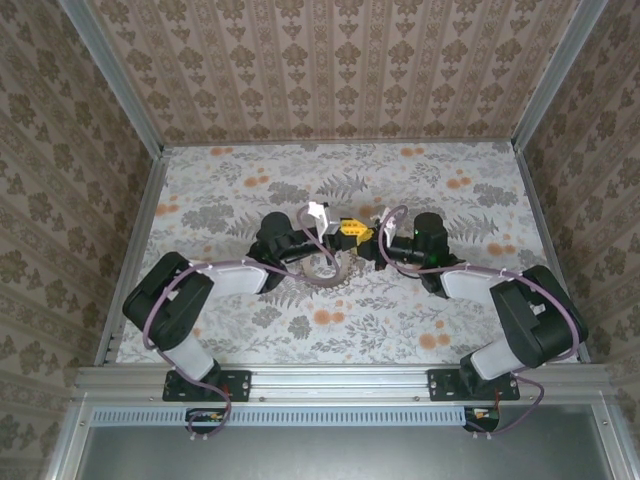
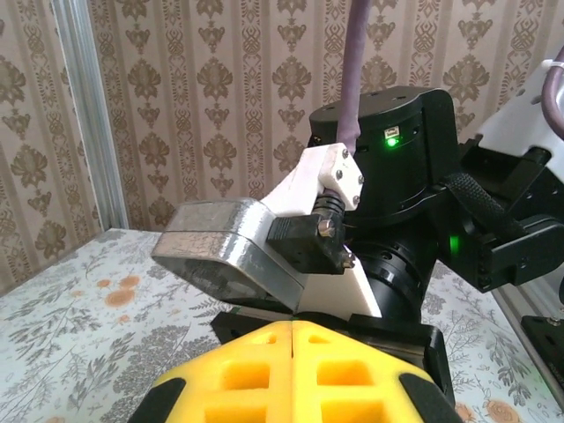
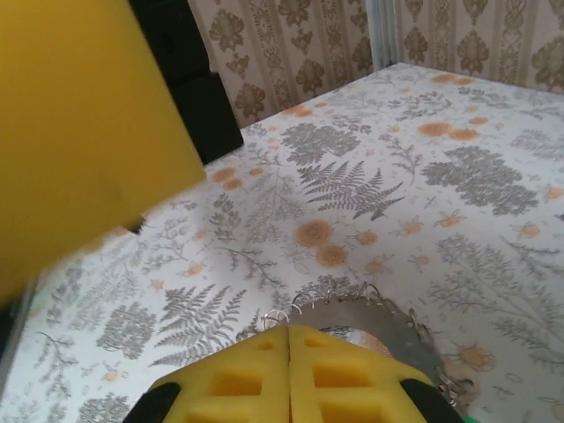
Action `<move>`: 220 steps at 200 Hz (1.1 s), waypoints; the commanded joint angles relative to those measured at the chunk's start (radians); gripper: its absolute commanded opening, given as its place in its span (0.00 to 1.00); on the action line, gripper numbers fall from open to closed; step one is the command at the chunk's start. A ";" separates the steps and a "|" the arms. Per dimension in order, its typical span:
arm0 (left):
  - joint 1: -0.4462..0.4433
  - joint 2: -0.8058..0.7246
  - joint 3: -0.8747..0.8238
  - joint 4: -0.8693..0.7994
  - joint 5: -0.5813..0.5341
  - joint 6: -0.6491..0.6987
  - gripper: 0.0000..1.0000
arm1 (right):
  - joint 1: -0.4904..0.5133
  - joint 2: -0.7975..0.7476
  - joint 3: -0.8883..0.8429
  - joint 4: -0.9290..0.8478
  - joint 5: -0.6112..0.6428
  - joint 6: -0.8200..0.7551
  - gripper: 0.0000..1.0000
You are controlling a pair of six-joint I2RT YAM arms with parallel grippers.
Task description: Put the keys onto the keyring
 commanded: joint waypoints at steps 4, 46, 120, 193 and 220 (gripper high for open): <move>0.008 -0.079 -0.011 -0.131 -0.027 0.081 0.00 | -0.007 -0.080 0.019 -0.190 0.074 -0.099 0.21; 0.028 -0.170 -0.053 -0.382 -0.288 0.123 0.14 | -0.049 -0.223 0.089 -0.599 0.473 0.053 0.35; 0.256 -0.366 -0.067 -0.926 -0.839 0.116 0.70 | -0.202 -0.382 -0.040 -0.475 1.043 0.007 0.82; 0.564 -0.506 -0.189 -0.928 -0.896 0.069 1.00 | -0.295 -0.099 -0.133 -0.049 0.767 -0.105 0.85; 0.571 -0.457 -0.271 -0.791 -0.904 0.161 1.00 | -0.340 0.003 -0.176 0.103 0.696 -0.077 0.86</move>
